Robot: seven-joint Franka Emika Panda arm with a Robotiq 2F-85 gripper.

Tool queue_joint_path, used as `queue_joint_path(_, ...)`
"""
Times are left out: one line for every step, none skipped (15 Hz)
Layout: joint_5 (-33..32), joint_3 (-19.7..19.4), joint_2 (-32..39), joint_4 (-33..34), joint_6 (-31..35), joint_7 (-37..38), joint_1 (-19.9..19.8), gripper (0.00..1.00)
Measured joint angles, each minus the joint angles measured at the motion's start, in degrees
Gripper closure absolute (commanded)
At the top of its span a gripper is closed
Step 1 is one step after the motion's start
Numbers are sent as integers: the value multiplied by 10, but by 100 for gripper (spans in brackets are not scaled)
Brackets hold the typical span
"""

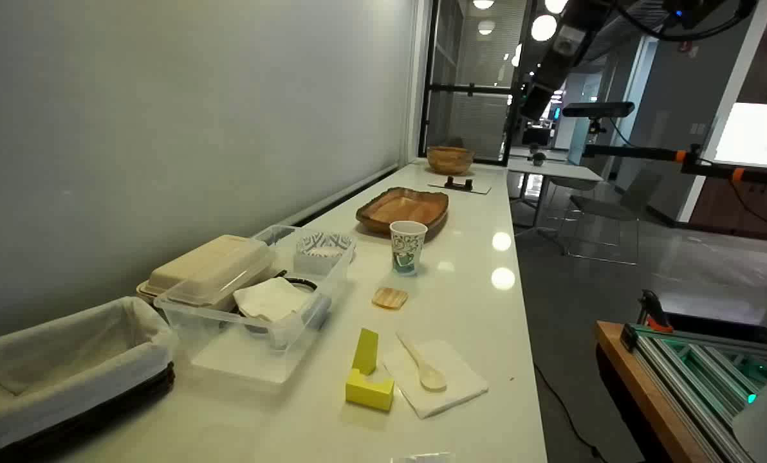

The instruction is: Move the basket to the right then move the clear container to the left.

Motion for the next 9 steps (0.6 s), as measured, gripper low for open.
queue_joint_path(0,0,2,-17,-3,0,0,0)
queue_joint_path(0,0,5,-32,-3,0,0,0)
queue_joint_path(0,0,9,-37,-3,0,0,0)
queue_joint_path(0,0,13,-37,-3,0,0,0)
queue_joint_path(0,0,15,-36,-3,0,0,0)
queue_joint_path(0,0,15,-36,-3,0,0,0)
queue_joint_path(0,0,15,-35,-3,0,0,0)
queue_joint_path(0,0,15,-35,-3,0,0,0)
queue_joint_path(0,0,15,-35,-3,0,0,0)
